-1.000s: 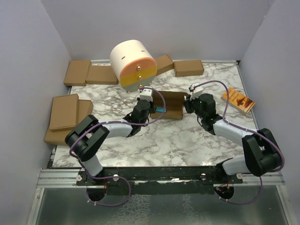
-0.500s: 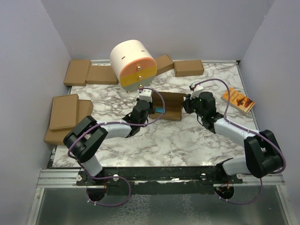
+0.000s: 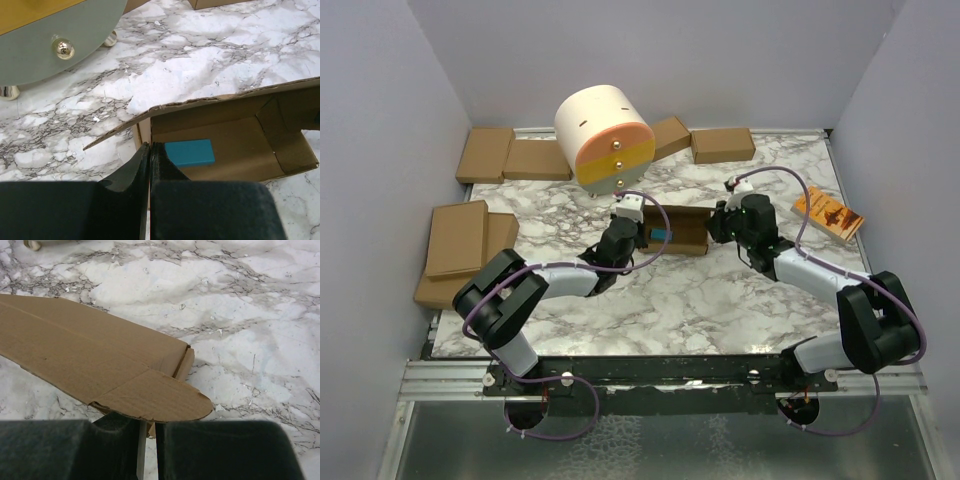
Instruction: Fold the paper box
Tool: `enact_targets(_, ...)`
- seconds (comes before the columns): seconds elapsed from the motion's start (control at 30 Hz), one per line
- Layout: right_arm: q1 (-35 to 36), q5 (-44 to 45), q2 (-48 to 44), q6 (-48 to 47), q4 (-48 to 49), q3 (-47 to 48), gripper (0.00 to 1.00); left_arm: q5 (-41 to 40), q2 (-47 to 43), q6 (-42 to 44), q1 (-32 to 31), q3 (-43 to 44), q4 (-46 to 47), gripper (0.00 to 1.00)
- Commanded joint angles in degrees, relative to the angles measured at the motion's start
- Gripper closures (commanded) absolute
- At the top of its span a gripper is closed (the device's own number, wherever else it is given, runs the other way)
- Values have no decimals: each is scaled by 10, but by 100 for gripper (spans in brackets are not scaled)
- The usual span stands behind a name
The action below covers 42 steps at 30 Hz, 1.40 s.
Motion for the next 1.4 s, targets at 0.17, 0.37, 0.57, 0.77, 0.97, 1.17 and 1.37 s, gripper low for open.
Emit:
enact_targets(0.17, 17, -32, -17, -25, -49, -18, 89, 60, -12, -15, -12, -16, -22, 100)
enact_targets(0.37, 18, -14, -33, -49, -51, -31, 89, 62, -19, -23, -13, -26, -22, 100)
enact_targets(0.57, 18, -3, -36, -63, -48, -33, 89, 64, -30, -28, -13, -27, -32, 92)
enact_targets(0.77, 18, 6, -31, -67, -50, -32, 89, 62, -52, -36, -13, -38, -40, 77)
enact_targets(0.97, 18, 14, -27, -66, -50, -30, 89, 60, -87, -39, -13, -53, -59, 64)
enact_targets(1.17, 18, 17, -25, -66, -49, -29, 89, 100, -152, -36, -13, -87, -91, 51)
enact_targets(1.37, 18, 13, -21, -66, -50, -28, 89, 171, -288, -41, -12, -143, -127, 50)
